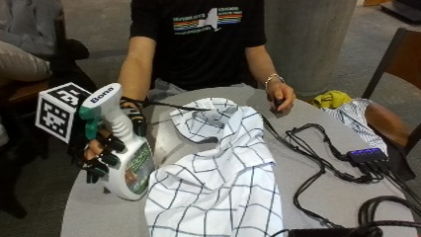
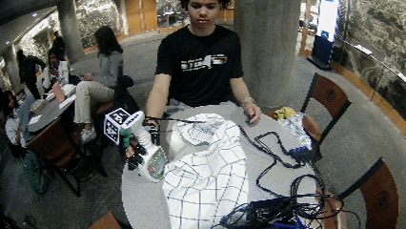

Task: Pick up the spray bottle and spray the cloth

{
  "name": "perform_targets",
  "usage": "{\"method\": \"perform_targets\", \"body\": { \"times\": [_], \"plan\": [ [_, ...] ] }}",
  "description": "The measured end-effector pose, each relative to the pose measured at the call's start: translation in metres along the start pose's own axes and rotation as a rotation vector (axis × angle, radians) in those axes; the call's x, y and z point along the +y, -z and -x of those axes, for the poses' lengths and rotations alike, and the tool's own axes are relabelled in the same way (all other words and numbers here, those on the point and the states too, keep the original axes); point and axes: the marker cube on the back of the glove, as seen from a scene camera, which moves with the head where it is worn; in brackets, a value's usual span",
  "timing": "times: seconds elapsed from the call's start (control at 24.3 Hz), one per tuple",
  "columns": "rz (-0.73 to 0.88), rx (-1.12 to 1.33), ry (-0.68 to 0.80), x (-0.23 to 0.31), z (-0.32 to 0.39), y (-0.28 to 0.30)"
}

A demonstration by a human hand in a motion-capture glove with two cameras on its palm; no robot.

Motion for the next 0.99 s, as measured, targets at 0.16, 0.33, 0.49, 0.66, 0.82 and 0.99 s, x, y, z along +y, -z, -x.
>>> {"method": "perform_targets", "body": {
  "times": [0.16, 0.33, 0.49, 0.66, 0.82, 0.99],
  "plan": [
    [0.066, -0.045, 0.040, 0.021, 0.015, 0.007],
    [0.177, -0.118, 0.104, 0.053, 0.052, 0.012],
    [0.381, -0.167, 0.144, 0.096, 0.095, 0.010],
    [0.542, -0.208, 0.167, 0.135, 0.134, -0.002],
    [0.604, -0.225, 0.196, 0.153, 0.151, -0.013],
    [0.642, -0.211, 0.110, 0.145, 0.143, -0.016]
  ]
}}
